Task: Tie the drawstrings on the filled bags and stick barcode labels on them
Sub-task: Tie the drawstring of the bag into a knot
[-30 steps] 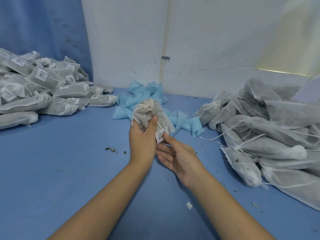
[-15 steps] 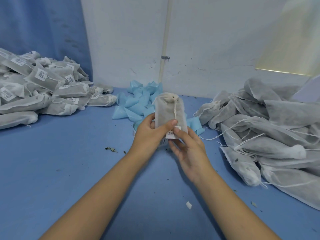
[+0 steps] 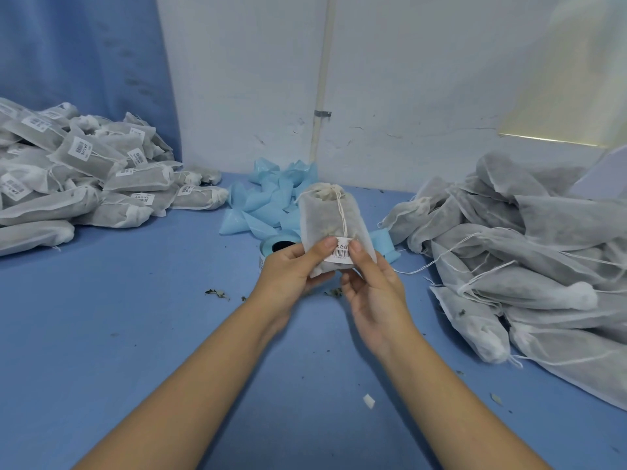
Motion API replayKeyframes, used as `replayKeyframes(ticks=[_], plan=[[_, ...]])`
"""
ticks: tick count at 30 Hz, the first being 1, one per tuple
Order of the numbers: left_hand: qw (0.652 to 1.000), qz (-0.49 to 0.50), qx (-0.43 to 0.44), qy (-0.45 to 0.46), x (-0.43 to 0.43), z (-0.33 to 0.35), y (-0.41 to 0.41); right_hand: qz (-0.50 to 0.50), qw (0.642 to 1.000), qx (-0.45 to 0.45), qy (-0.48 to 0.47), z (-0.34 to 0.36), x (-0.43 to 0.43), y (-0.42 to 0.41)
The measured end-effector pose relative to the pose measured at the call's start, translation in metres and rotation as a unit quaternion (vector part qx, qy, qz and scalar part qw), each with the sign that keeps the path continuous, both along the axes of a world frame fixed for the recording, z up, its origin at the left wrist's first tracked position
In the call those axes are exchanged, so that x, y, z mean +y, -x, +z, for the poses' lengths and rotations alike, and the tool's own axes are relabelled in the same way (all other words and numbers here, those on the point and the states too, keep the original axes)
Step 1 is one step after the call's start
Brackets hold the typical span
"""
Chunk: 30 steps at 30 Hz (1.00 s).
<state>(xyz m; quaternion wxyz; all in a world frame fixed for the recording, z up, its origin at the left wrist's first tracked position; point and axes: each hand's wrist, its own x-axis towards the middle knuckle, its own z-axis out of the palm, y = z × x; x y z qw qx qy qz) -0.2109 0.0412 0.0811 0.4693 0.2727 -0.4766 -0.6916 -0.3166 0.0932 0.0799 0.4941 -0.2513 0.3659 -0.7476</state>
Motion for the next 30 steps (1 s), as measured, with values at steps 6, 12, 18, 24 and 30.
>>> replayKeyframes(ticks=[6, 12, 18, 24, 30], plan=[[0.999, -0.005, -0.012, 0.041, 0.000, -0.001, 0.001, -0.020, 1.000, 0.014, -0.008, -0.003, 0.000, 0.000], [0.969, 0.061, -0.187, 0.153, 0.003, -0.006, 0.001, -0.055, 0.998, 0.021, -0.036, -0.007, -0.001, 0.003], [0.989, 0.107, 0.104, 0.004, -0.005, 0.011, -0.002, -0.052, 0.996, -0.002, -0.072, -0.011, -0.005, 0.007], [0.991, 0.044, 0.124, 0.013, -0.006, 0.010, -0.005, -0.069, 0.993, -0.018, -0.096, -0.015, -0.005, 0.014], [0.998, 0.023, 0.019, 0.053, 0.008, 0.009, 0.005, -0.185, 0.979, 0.035, -0.080, -0.017, -0.010, 0.034]])
